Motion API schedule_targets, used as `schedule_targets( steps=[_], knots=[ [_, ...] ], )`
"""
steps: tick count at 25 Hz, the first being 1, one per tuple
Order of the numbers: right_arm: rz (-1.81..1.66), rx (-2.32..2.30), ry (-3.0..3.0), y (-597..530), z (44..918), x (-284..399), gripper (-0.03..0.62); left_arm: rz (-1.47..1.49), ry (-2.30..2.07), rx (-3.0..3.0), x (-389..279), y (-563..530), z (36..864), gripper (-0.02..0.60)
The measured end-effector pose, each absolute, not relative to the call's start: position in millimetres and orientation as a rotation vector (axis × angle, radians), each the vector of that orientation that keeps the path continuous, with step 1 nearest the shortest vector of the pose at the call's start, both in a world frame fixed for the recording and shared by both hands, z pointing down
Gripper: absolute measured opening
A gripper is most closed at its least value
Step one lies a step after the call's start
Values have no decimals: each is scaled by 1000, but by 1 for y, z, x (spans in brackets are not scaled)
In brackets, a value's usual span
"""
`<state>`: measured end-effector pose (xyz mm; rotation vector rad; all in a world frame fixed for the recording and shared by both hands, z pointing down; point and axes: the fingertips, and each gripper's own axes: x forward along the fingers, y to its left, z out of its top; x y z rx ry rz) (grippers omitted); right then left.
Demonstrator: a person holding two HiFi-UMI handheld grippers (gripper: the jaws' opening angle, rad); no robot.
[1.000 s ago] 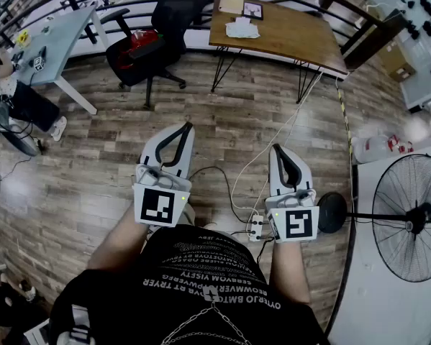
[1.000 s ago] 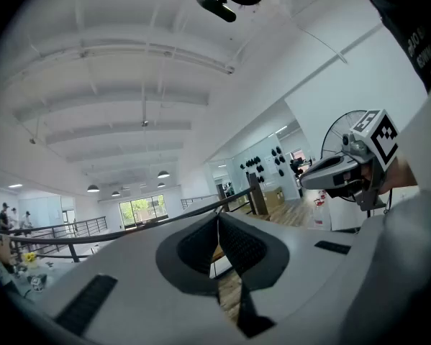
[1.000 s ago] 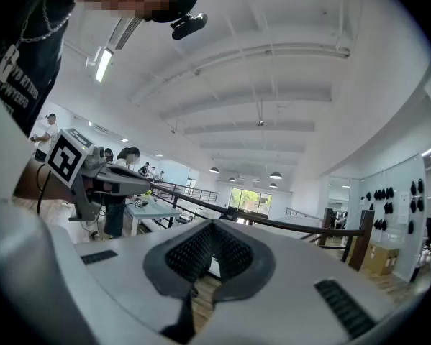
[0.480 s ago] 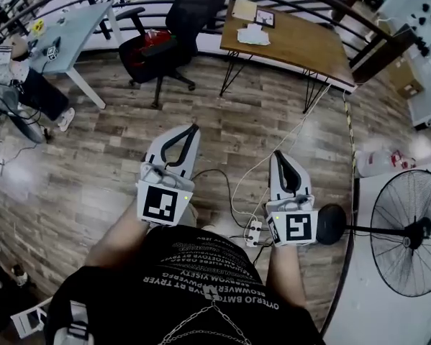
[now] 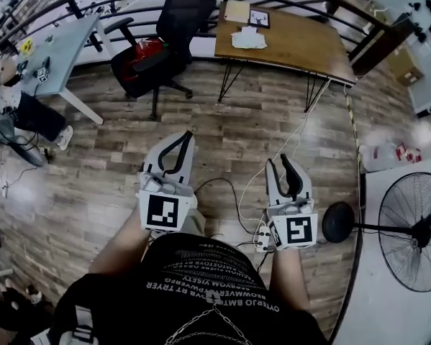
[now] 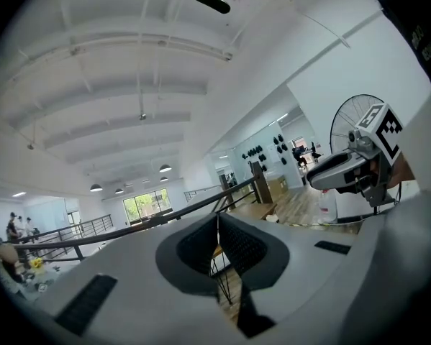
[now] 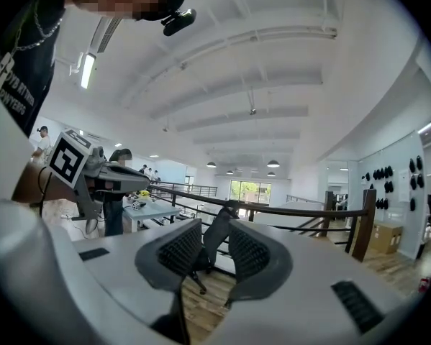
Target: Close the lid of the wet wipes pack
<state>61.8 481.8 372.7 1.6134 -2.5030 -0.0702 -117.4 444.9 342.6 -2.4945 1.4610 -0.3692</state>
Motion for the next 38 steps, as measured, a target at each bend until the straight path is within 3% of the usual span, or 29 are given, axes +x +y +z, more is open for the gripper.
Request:
schedule_targets(
  steps=[4,15,38],
  knots=[
    [-49,1627,-2476,444,375,53,140,-347,1451,-2532,-127,402,346,29],
    [-36,1634,-2445,360,372,-3,141,-262,1304,-2641,-162,326,352,29],
    [77,1591,-2458,324,389,-19,141,-343,1317,-2700,-182,282,377,29]
  ],
)
